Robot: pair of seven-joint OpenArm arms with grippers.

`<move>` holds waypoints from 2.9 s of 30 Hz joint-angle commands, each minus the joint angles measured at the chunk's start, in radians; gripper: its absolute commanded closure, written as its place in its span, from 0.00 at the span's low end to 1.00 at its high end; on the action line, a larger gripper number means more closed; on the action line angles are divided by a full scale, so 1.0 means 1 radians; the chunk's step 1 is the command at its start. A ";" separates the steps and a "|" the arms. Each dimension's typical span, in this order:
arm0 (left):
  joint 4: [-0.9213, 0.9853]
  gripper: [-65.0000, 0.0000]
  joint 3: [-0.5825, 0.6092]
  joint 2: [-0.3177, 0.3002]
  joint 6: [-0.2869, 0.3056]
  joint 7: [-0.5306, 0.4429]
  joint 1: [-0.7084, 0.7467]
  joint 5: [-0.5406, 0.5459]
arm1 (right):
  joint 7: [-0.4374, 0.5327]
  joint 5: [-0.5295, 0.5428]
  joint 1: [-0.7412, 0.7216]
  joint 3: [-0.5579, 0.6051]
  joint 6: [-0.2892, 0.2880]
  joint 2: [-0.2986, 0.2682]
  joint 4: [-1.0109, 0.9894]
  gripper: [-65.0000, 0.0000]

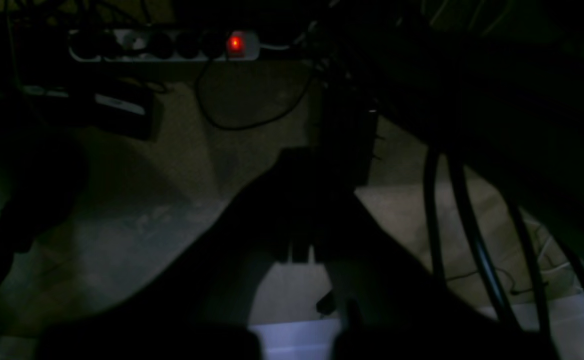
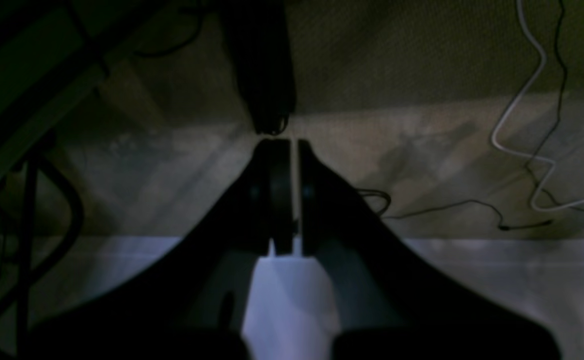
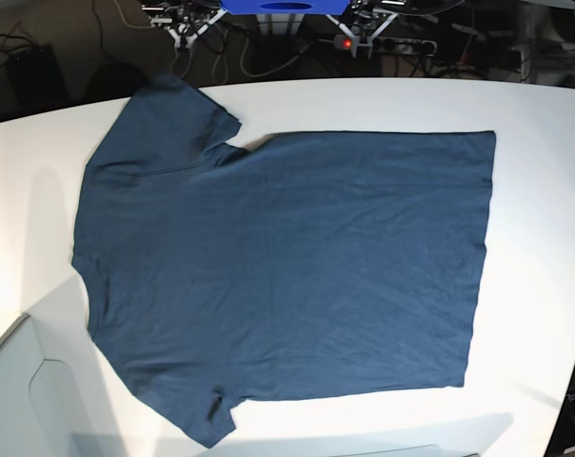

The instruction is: Fold the T-shirt properly

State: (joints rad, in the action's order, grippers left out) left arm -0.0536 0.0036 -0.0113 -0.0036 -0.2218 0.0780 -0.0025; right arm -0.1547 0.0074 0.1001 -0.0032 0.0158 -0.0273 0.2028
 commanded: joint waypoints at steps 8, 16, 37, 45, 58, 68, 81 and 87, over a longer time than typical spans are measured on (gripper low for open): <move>-0.001 1.00 0.000 -0.002 0.003 -0.003 0.012 -0.001 | -0.098 -0.002 0.054 0.001 -0.020 -0.009 0.151 1.00; -0.001 1.00 0.000 0.003 0.003 -0.003 0.013 -0.001 | -0.095 -0.002 0.056 0.001 -0.020 -0.010 0.151 1.00; -0.001 1.00 0.000 0.001 0.004 -0.006 0.036 -0.001 | -0.092 -0.002 0.066 0.001 -0.020 -0.016 0.159 1.00; -0.187 1.00 -0.003 -0.009 0.004 -0.006 0.173 0.006 | -0.101 -0.002 0.283 0.001 -0.020 -0.039 0.533 1.00; -0.892 1.00 -0.009 -0.109 0.004 -0.004 0.586 0.008 | -0.101 -0.004 0.645 -0.001 -0.020 -0.132 1.136 1.00; -1.345 1.00 -0.011 -0.167 0.004 -0.006 0.830 0.009 | -0.313 -0.004 0.826 -0.007 -0.021 -0.184 1.633 1.00; -1.764 0.97 -0.116 -0.161 0.004 -0.006 0.977 0.009 | -0.440 -0.189 0.841 -0.002 -0.026 -0.217 1.917 1.00; -1.880 0.64 -0.170 -0.157 0.004 -0.012 0.978 0.014 | -0.366 -0.189 0.823 -0.004 -0.026 -0.217 1.922 0.68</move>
State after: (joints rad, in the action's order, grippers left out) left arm -1.9205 -0.1616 -0.1654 0.0044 -0.2104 1.0409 0.0051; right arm -0.5297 -0.1806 0.9123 -0.0044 -0.0002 -0.2409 2.1044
